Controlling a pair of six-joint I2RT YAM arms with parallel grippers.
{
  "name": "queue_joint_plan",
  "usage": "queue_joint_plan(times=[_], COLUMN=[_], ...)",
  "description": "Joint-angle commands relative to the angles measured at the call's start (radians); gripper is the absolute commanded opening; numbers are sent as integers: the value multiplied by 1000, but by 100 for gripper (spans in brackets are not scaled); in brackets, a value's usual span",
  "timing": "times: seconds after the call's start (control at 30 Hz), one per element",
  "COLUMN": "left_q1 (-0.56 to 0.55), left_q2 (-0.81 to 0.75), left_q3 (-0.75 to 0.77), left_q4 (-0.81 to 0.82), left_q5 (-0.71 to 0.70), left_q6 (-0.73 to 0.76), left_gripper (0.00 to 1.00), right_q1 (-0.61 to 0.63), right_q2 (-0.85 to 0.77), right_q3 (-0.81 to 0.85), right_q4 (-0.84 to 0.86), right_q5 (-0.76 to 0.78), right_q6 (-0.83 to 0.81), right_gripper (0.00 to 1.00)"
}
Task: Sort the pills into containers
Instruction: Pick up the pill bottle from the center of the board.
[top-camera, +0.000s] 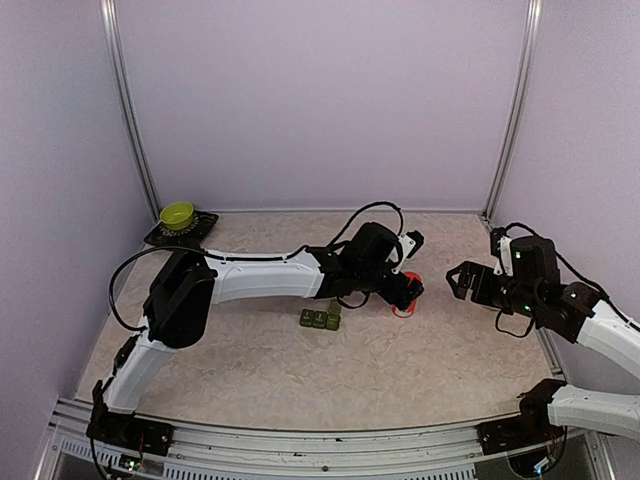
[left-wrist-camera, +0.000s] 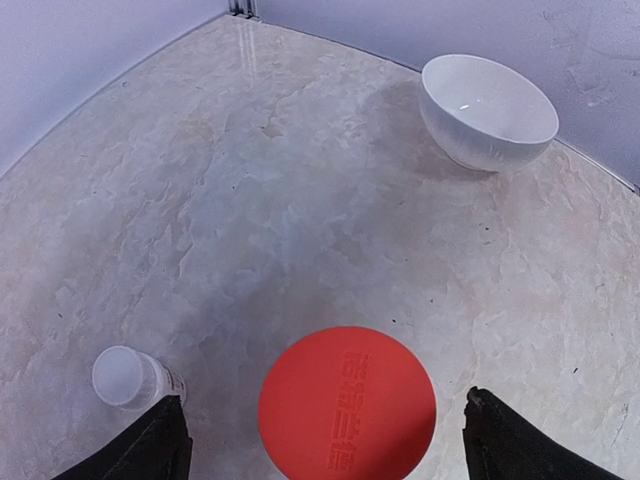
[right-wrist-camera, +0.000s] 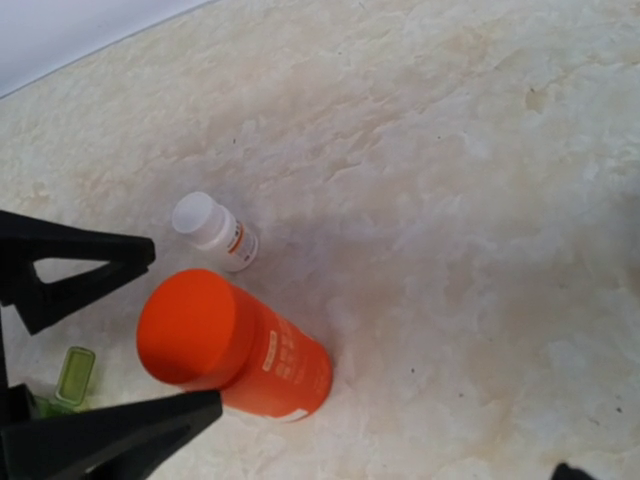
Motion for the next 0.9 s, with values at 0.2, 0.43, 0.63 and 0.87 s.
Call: queue_joint_plan(times=[0.2,0.43,0.63,0.87], left_q1=[-1,2,3,3], left_q2=[32,48,55,28], left_q3=[40,59,64,50], left_q4=[25,19,23,20], left_q5=[-15,-25,-19,2], left_q6=[6,6,8,2], left_gripper=[84,80,62,44], right_q1=[-14,-14,-14,-14], right_q2=[-1,-9,-16,-21], right_q3=[-3,-9,-14,-30], right_q4=[4,11,15,53], right_q5=[-15,-22,-29,-57], right_q6=[6,10,9,-29], right_gripper=[99,98,97,97])
